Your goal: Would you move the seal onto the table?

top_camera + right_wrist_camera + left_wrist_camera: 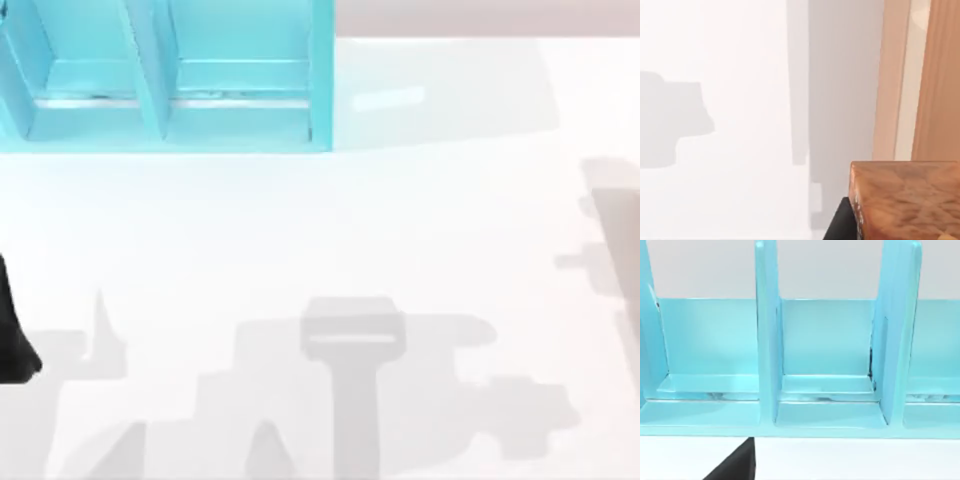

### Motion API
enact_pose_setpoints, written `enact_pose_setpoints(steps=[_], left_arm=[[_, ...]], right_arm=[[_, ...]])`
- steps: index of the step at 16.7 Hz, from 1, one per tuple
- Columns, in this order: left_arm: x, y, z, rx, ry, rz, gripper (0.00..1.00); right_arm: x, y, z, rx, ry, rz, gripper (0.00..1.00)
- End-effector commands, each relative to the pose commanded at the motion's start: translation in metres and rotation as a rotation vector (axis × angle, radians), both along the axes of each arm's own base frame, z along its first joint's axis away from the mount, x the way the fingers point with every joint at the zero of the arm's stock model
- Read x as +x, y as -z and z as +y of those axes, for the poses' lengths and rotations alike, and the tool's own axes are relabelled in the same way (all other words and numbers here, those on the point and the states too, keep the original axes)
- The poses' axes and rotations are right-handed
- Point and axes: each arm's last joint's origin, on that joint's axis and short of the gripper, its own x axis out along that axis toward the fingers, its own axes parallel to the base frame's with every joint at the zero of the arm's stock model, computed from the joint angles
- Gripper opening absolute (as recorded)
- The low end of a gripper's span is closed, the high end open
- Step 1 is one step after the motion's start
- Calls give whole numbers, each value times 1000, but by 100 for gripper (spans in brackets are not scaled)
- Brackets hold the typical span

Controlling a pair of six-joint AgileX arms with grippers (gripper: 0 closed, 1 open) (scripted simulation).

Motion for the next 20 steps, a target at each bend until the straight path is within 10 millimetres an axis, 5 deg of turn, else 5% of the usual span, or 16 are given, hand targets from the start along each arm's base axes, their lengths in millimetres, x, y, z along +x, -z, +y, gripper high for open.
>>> enact_pose_setpoints(steps=[4,8,13,20], left_arm=[[0,0,0,0,0,0,100],[0,0,0,0,0,0,100],[0,0,0,0,0,0,100],[0,0,0,0,0,0,100]], right_arm=[[27,23,35,-9,-1,18,0],[51,61,98,-19,1,18,0],[57,101,167,-8,-1,-6,0],[57,110,173,-5,4,-4,0]])
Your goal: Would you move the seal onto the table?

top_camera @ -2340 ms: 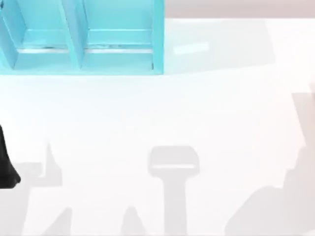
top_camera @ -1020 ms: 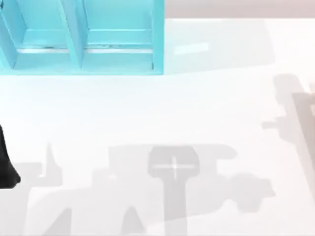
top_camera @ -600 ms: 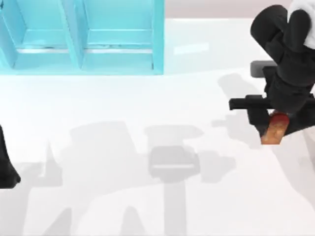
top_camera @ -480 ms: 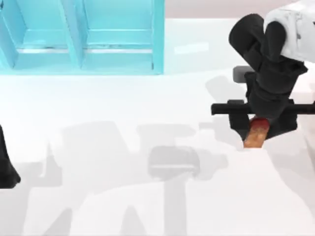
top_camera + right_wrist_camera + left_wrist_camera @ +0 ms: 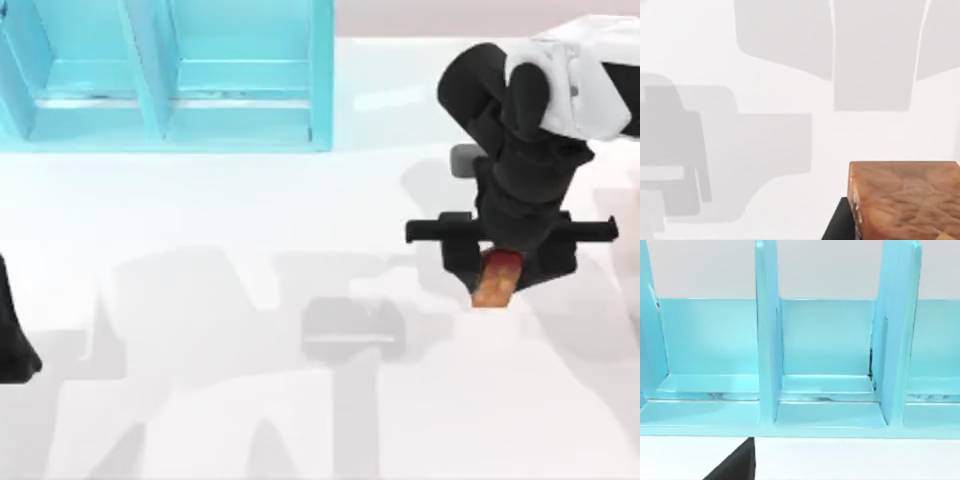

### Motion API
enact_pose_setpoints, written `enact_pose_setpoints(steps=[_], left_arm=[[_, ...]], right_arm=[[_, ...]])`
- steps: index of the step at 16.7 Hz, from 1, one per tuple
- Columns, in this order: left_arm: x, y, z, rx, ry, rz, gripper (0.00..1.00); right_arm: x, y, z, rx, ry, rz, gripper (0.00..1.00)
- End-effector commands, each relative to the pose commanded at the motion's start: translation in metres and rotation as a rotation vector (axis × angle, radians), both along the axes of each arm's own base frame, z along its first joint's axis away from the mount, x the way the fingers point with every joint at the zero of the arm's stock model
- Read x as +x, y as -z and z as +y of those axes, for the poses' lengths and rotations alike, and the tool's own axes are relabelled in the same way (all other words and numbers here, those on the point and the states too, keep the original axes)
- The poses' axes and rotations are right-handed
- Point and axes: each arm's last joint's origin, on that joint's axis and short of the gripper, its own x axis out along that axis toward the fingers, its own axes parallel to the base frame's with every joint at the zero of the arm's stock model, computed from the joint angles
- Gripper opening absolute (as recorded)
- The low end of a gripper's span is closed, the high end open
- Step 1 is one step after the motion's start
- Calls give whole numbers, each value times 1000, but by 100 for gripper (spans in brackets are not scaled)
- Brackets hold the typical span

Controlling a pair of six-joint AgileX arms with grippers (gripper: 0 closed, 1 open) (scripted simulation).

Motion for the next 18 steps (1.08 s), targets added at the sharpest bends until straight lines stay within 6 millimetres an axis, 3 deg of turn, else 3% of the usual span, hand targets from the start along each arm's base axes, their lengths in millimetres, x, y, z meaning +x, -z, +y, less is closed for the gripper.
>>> enact_pose_setpoints(steps=[8,13,18], left_arm=[[0,0,0,0,0,0,100],[0,0,0,0,0,0,100],[0,0,0,0,0,0,100]], right_arm=[[0,37,2,1,-6,-5,0],[0,41,2,0,-5,-5,0],[0,41,2,0,-5,-5,38]])
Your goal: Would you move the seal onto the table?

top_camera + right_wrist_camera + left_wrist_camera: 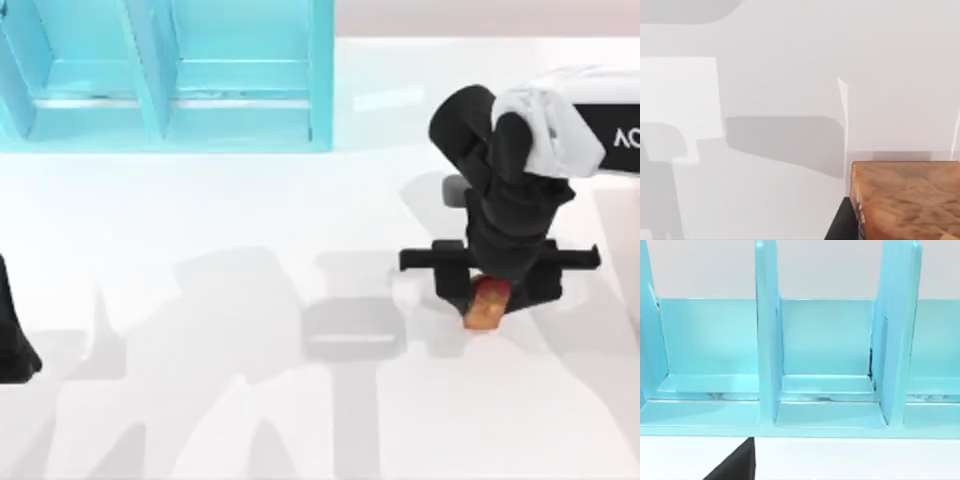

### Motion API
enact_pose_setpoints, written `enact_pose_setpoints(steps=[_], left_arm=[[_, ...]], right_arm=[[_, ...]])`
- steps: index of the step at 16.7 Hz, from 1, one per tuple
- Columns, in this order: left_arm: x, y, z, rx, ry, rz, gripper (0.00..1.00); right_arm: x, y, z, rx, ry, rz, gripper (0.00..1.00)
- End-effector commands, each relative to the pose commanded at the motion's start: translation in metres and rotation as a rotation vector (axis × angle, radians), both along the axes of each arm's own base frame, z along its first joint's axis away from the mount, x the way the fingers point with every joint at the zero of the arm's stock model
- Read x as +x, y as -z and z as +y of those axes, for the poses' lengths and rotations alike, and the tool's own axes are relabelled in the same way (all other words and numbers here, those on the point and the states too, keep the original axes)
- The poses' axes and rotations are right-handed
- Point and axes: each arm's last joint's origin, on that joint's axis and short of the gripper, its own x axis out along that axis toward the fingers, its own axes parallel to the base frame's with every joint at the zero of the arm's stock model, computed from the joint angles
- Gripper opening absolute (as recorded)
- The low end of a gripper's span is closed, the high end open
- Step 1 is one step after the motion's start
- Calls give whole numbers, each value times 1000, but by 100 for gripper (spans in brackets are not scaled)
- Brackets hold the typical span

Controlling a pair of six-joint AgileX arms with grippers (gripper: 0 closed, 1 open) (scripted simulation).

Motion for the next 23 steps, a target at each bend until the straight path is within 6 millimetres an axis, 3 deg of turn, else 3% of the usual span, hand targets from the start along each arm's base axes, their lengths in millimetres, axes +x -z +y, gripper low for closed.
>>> enact_pose_setpoints(steps=[8,18,23], left_arm=[[0,0,0,0,0,0,100],[0,0,0,0,0,0,100],[0,0,0,0,0,0,100]], right_arm=[[0,0,0,0,0,0,98],[0,-1,0,0,2,0,100],[8,-30,3,-12,8,16,100]])
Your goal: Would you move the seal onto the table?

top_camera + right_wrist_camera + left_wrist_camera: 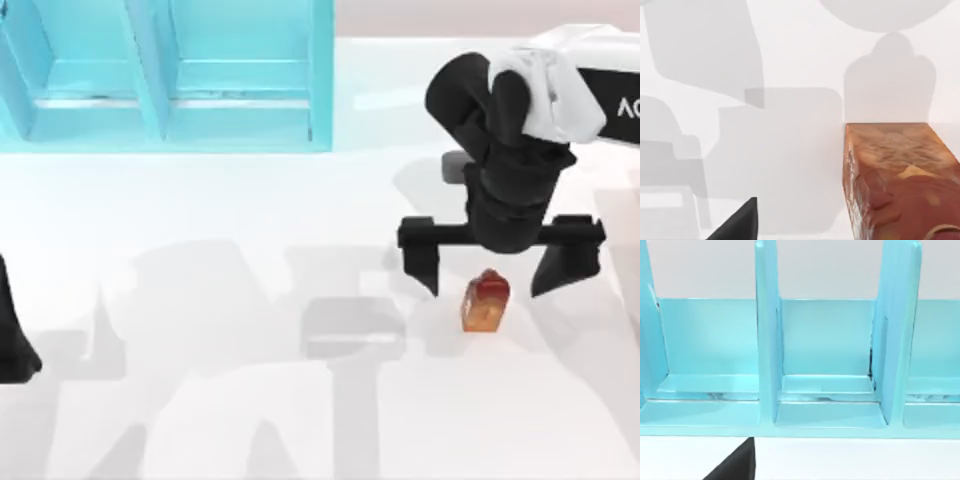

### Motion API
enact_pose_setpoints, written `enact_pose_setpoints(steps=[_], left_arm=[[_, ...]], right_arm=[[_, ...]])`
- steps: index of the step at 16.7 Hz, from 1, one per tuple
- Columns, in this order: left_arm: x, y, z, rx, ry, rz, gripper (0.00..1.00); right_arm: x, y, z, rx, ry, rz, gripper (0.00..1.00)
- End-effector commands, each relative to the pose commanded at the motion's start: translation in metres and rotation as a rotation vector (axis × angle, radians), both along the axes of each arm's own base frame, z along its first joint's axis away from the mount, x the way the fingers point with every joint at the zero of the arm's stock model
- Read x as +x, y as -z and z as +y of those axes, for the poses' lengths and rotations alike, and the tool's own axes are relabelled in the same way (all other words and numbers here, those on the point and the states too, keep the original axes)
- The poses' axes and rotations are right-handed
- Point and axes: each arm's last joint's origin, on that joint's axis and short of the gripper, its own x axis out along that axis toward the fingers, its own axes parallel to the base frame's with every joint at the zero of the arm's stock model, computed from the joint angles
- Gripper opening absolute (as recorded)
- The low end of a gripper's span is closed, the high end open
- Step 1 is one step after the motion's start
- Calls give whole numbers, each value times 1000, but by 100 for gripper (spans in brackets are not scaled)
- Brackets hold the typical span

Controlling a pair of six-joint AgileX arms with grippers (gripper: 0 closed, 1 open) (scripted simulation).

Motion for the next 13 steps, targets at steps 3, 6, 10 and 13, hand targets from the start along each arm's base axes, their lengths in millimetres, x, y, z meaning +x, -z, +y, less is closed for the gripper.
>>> enact_pose_setpoints(steps=[3,6,10,13], left_arm=[[0,0,0,0,0,0,100],[0,0,0,0,0,0,100],[0,0,0,0,0,0,100],[0,0,0,0,0,0,100]], right_arm=[[1,-25,2,-13,-4,23,100],[1,-55,2,-14,-6,20,100],[-5,-104,-1,2,-8,-4,100],[-8,-120,-4,12,-7,-16,100]])
